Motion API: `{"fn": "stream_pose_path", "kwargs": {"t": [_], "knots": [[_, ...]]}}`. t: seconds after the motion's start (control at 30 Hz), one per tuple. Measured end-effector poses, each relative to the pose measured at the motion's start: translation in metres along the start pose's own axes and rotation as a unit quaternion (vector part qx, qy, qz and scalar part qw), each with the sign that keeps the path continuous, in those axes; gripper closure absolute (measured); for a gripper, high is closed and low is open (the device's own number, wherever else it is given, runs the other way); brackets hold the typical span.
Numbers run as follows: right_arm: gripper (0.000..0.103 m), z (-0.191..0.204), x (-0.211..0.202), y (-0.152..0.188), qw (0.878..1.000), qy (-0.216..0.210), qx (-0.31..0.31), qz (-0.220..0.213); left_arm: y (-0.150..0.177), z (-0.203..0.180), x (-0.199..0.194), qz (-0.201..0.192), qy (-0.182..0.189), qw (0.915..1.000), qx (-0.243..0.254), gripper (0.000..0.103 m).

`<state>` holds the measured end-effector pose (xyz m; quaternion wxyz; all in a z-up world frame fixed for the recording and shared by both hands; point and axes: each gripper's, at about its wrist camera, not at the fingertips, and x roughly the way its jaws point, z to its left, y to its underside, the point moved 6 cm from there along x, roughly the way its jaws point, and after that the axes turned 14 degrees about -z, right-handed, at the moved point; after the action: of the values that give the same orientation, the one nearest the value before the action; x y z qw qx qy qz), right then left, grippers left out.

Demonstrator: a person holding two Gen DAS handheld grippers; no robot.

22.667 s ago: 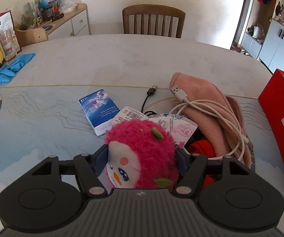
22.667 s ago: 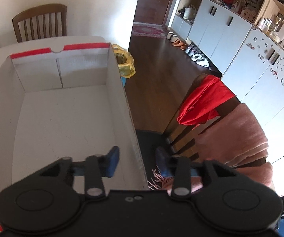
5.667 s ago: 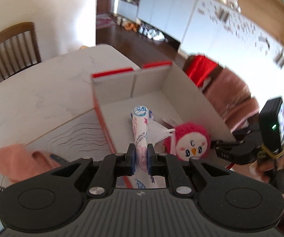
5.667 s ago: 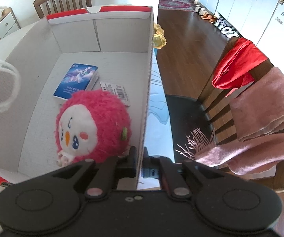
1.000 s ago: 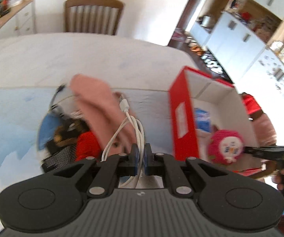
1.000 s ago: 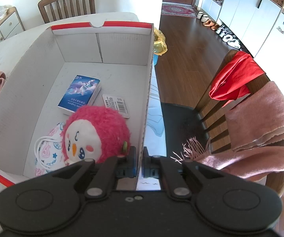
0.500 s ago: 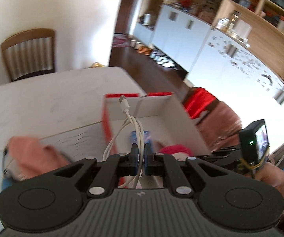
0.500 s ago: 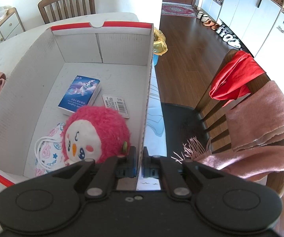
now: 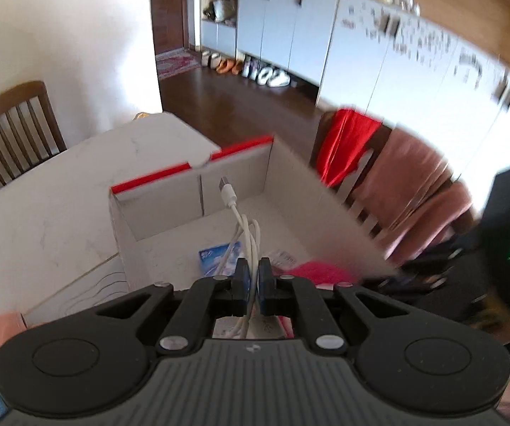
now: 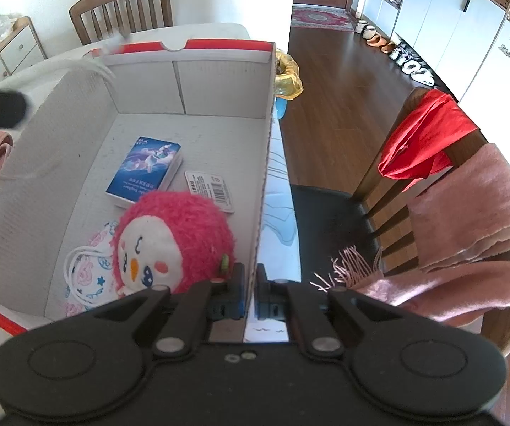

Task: Organize objects
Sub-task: 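Carry the white cable with the left gripper into the box and release, then return the left gripper to the pile over the pink fleece cloth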

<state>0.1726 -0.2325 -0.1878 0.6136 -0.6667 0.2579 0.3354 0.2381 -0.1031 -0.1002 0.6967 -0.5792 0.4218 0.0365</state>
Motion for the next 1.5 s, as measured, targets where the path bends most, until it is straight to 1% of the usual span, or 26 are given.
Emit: {"fn": "stream_pose_path", "kwargs": {"t": [0.13,0.23,0.43,0.5,0.7,0.83,0.93,1.03,1.1,1.13,1.2,1.23,1.27,1.3,1.37,1.43,1.47,1.5], "knots": [[0.099,0.000,0.000,0.000,1.000,0.000,0.000,0.000,0.020,0.001,0.022,0.024,-0.015,0.9994,0.020,0.098],[0.099,-0.001,-0.001,0.000,1.000,-0.001,0.003,-0.001,0.031,0.001,0.034,0.039,-0.019,0.9987,0.025,0.098],[0.099,0.000,-0.001,0.000,1.000,-0.001,0.006,-0.001,0.047,0.009,0.052,0.079,-0.010,0.9968,-0.007,0.098],[0.099,0.000,-0.002,0.000,1.000,-0.001,0.006,-0.001,0.052,0.010,0.056,0.092,-0.002,0.9956,-0.020,0.098],[0.099,-0.001,-0.001,-0.001,1.000,-0.001,0.009,-0.001,0.064,0.010,0.064,0.121,0.019,0.9919,-0.034,0.098],[0.099,-0.002,-0.001,-0.001,1.000,-0.001,0.010,-0.001,0.071,0.010,0.067,0.136,0.017,0.9899,-0.037,0.097],[0.099,-0.002,-0.001,-0.001,1.000,-0.001,0.010,-0.001,0.074,0.009,0.066,0.143,0.020,0.9887,-0.042,0.093],[0.099,-0.002,-0.001,-0.001,1.000,-0.001,0.012,-0.001,0.075,0.009,0.063,0.142,0.025,0.9883,-0.049,0.088],[0.099,-0.002,-0.001,-0.001,1.000,-0.001,0.012,-0.001,0.075,0.009,0.061,0.141,0.023,0.9884,-0.051,0.076],[0.099,-0.002,-0.001,-0.001,1.000,-0.001,0.012,-0.001,0.075,0.010,0.059,0.139,0.021,0.9887,-0.051,0.073],[0.099,-0.002,-0.001,-0.001,1.000,-0.001,0.012,-0.001,0.075,0.012,0.055,0.134,0.018,0.9892,-0.055,0.063],[0.099,-0.002,-0.001,-0.001,1.000,-0.001,0.012,-0.001,0.071,0.013,0.055,0.132,0.018,0.9895,-0.056,0.061],[0.099,-0.002,-0.001,0.000,1.000,-0.001,0.012,-0.002,0.069,0.014,0.052,0.129,0.017,0.9898,-0.058,0.058],[0.099,-0.002,-0.001,0.000,1.000,-0.001,0.013,-0.002,0.068,0.015,0.050,0.126,0.019,0.9900,-0.061,0.052],[0.099,-0.002,-0.001,0.000,1.000,-0.001,0.013,-0.002,0.065,0.016,0.041,0.118,0.027,0.9905,-0.066,0.047],[0.098,-0.002,-0.001,0.000,1.000,-0.001,0.013,-0.002,0.061,0.013,0.032,0.109,0.031,0.9917,-0.061,0.042],[0.098,-0.003,-0.001,0.000,1.000,-0.001,0.013,-0.002,0.058,0.009,0.029,0.104,0.032,0.9924,-0.058,0.037],[0.098,-0.002,-0.001,0.000,1.000,-0.001,0.013,-0.002,0.056,0.007,0.024,0.098,0.033,0.9930,-0.057,0.035]]}}
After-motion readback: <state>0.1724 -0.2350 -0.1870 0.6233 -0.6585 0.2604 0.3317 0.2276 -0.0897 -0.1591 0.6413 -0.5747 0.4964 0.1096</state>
